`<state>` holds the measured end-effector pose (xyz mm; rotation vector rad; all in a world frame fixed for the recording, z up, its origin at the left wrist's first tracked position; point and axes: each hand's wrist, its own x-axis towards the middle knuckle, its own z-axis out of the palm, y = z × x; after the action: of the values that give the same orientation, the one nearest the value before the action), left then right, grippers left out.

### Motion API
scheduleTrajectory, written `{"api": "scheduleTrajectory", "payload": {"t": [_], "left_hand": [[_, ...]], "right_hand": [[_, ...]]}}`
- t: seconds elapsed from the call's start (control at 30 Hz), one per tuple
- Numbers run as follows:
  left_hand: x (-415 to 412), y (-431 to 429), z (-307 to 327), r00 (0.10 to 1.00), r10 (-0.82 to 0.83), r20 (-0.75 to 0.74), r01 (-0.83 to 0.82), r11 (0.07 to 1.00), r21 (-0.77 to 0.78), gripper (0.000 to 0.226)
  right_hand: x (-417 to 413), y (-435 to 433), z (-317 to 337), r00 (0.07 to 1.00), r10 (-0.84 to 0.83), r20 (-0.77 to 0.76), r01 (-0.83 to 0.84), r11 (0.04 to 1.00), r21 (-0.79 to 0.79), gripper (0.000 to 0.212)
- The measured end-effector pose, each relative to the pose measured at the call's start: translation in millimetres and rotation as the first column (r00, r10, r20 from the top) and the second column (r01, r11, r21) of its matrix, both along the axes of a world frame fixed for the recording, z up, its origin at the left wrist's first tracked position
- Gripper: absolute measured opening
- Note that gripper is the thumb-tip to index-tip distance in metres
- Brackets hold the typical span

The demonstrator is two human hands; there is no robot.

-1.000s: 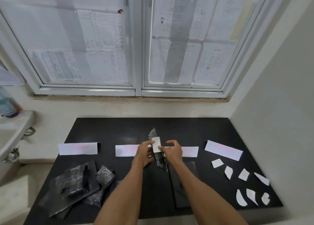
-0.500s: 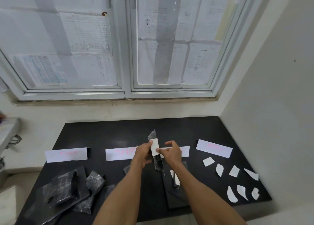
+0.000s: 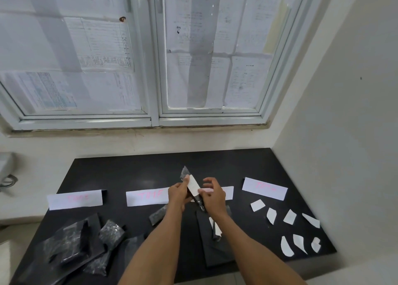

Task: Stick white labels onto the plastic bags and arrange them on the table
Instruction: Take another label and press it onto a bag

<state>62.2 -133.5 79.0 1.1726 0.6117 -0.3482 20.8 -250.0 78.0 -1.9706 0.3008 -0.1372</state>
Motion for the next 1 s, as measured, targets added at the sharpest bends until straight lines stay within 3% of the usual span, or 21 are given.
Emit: {"api": "scheduleTrajectory", "payload": {"t": [0.1,0.2,0.4,0.53,0.7,1.0], "left_hand": [[-1,-4,3,0.999,0.045,-0.012,-0.046,0.998,-0.053,0.026],[-3,-10,12,0.998,0.048,-0.04,-0.053,0.99,-0.129,0.027],[-6,-14,16,0.998,0.019,-0.065,-0.027,0.991,-0.128,0.043],[-7,-19,18,0.993,0.084,-0.077,-0.094,0.987,-0.133,0.041],[-10,-25,17,0.986,0.13,-0.102,-0.141,0.984,-0.107,0.042],[-17,-41,7,0.981,0.145,-0.132,-0.141,0.989,0.04,0.033]], "right_hand": [[-2,4,-2,0.992,0.012,0.125,0.006,0.99,-0.143,0.026],[-2,4,-6,0.99,0.014,0.138,0.019,0.972,-0.234,0.035],[-6,-6,-3,0.979,0.103,0.176,-0.042,0.947,-0.318,0.04],[-9,-13,-3,0.97,0.096,0.224,-0.01,0.935,-0.355,0.048],[-16,-22,-4,0.96,0.082,0.267,0.024,0.928,-0.373,0.077],[-25,-39,-6,0.968,0.178,0.177,-0.068,0.866,-0.496,0.046]]}}
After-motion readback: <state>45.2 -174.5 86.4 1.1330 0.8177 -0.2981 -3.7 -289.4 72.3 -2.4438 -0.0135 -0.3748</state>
